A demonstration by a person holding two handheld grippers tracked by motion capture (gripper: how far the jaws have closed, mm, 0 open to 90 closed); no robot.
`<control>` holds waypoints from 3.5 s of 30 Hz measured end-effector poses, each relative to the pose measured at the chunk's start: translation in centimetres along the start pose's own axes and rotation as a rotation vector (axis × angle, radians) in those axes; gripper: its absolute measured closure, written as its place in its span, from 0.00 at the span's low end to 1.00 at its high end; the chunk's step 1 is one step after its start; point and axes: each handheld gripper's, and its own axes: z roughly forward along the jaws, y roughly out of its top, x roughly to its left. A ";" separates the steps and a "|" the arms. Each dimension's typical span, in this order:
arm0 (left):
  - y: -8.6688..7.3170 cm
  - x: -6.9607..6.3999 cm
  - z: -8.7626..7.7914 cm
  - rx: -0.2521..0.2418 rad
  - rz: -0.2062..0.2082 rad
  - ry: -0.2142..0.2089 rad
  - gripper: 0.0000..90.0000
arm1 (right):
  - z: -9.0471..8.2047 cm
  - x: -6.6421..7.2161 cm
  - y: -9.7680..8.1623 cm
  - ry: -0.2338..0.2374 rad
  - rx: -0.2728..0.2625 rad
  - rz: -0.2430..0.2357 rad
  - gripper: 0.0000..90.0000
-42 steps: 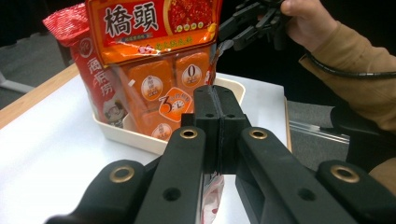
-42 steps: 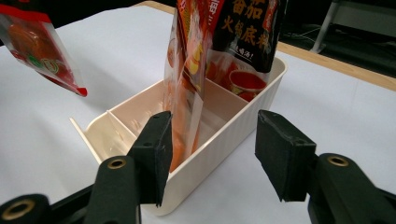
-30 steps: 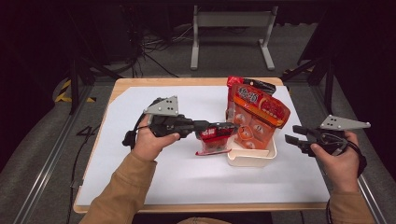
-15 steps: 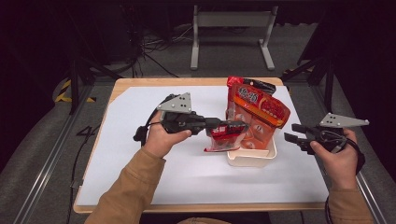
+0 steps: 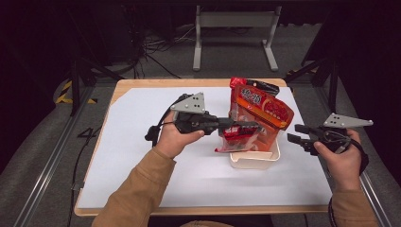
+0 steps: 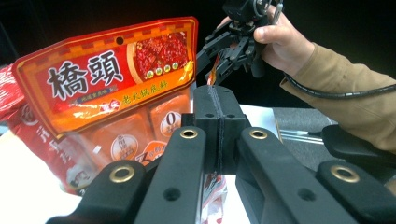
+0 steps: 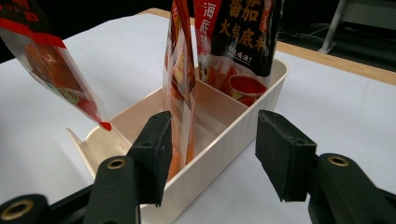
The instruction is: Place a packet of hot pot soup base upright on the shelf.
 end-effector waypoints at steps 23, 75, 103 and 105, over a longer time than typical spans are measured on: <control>-0.3 0.4 4.8 -0.013 0.016 -0.046 1.00 | -0.5 -0.2 -0.2 -0.006 -0.013 0.015 0.51; -4.5 1.9 8.0 0.059 -0.103 -0.025 0.60 | -0.2 -0.6 -0.5 -0.001 0.004 0.034 0.49; -4.4 0.2 -2.6 0.067 -0.113 0.211 0.25 | 0.5 -1.1 -0.8 -0.015 0.006 0.032 0.42; -4.6 0.0 -3.4 0.079 -0.107 0.243 0.24 | 0.6 -1.1 -1.0 -0.022 0.009 0.029 0.42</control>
